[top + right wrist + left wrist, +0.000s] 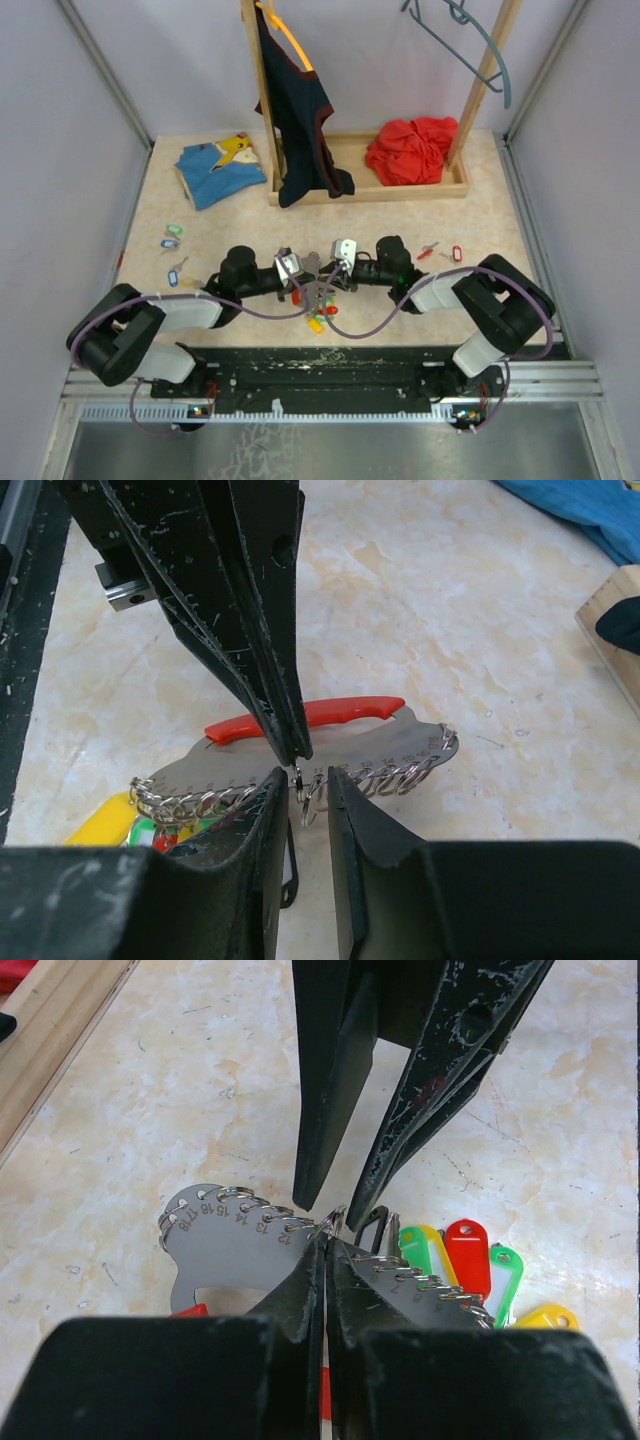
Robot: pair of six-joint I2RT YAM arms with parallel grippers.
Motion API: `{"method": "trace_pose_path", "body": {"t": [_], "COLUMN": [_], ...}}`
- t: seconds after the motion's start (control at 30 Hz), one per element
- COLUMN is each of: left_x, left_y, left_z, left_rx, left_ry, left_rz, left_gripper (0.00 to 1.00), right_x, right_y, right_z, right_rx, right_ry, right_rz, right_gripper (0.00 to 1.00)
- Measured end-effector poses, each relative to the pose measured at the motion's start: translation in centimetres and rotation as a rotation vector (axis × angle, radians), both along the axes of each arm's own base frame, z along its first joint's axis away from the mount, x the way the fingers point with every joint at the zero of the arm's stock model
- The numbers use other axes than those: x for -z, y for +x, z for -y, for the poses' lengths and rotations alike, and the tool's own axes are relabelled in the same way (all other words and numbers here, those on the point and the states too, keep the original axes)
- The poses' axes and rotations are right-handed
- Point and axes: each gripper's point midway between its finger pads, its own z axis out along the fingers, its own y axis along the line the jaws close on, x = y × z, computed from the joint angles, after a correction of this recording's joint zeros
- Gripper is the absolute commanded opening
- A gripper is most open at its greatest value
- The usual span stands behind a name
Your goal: Put the keys on the keyring
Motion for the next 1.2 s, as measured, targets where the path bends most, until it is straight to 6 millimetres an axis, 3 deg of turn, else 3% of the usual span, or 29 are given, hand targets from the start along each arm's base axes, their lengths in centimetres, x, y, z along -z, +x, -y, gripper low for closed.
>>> {"method": "trace_pose_path", "body": {"t": [0.23, 0.37, 0.7, 1.2], "left_x": [0.0, 0.1, -0.1, 0.2], "left_y": [0.0, -0.1, 0.0, 0.0], "left_z": [0.0, 0.0, 0.1, 0.1], "left_rx": [0.003, 0.003, 0.001, -0.001], "left_ry": [0.000, 0.002, -0.008, -0.006], "left_rz": [-0.001, -0.005, 0.000, -0.013], "left_gripper": [0.00, 0.00, 0.21, 0.27], "right_x": [0.9, 1.2, 1.3, 1.0], "right_y": [-0.3, -0.4, -0.4, -0.4], "right_z": [-0.2, -0.2, -0.2, -0.2], "right_rx": [-0.019, -0.026, -0.027, -0.025], "right_ry": [-0.011, -0.016, -0.018, -0.004], "right_rz": [-0.031, -0.037, -0.044, -0.058], "right_gripper": [0.15, 0.00, 0.00, 0.00]}}
